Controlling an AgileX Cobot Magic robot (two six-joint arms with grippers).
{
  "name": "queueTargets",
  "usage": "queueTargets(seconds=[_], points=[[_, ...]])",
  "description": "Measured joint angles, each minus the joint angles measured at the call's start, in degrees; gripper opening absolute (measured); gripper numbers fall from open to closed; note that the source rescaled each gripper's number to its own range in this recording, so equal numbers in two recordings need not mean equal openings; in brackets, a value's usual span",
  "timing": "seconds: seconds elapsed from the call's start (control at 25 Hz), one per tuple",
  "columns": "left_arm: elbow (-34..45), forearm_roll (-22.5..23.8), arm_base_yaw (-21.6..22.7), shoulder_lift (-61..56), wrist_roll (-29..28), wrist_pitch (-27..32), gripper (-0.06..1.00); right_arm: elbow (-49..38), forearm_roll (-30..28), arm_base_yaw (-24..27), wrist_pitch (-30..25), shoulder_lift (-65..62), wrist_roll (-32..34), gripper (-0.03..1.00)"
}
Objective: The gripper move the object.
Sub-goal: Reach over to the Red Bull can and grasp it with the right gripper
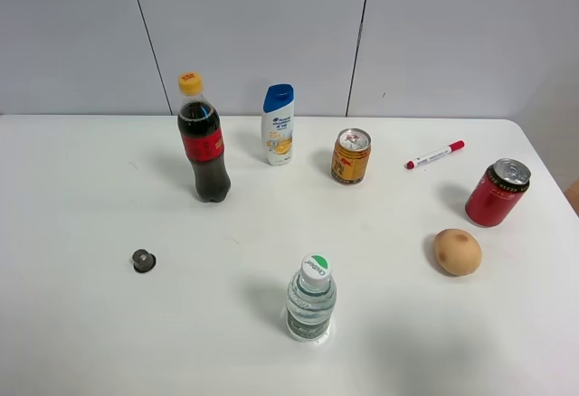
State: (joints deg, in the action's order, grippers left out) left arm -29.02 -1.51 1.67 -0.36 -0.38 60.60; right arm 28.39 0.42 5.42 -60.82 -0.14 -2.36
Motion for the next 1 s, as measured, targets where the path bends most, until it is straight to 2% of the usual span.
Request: queueTargets(seconds=[0.2,0.44,0.72,1.0], points=[[0.0,0.0,0.0,0.0,0.0,0.0,1.00,0.0,1.4,0.0,0.0,0.0,-1.3,1.00],[0.0,0.0,0.0,0.0,0.0,0.0,1.00,0.1,6.8,0.0,-0.1,2.0,-8.5,1.00],[0.0,0.0,0.0,0.0,0.0,0.0,1.00,5.5,15.4,0.0,0.1,19.5,-18.9,1.00],[0.0,0.0,0.0,0.0,0.0,0.0,1.00,17.7,17.8,0.0,0.3,38.8,-28.2,1.00]])
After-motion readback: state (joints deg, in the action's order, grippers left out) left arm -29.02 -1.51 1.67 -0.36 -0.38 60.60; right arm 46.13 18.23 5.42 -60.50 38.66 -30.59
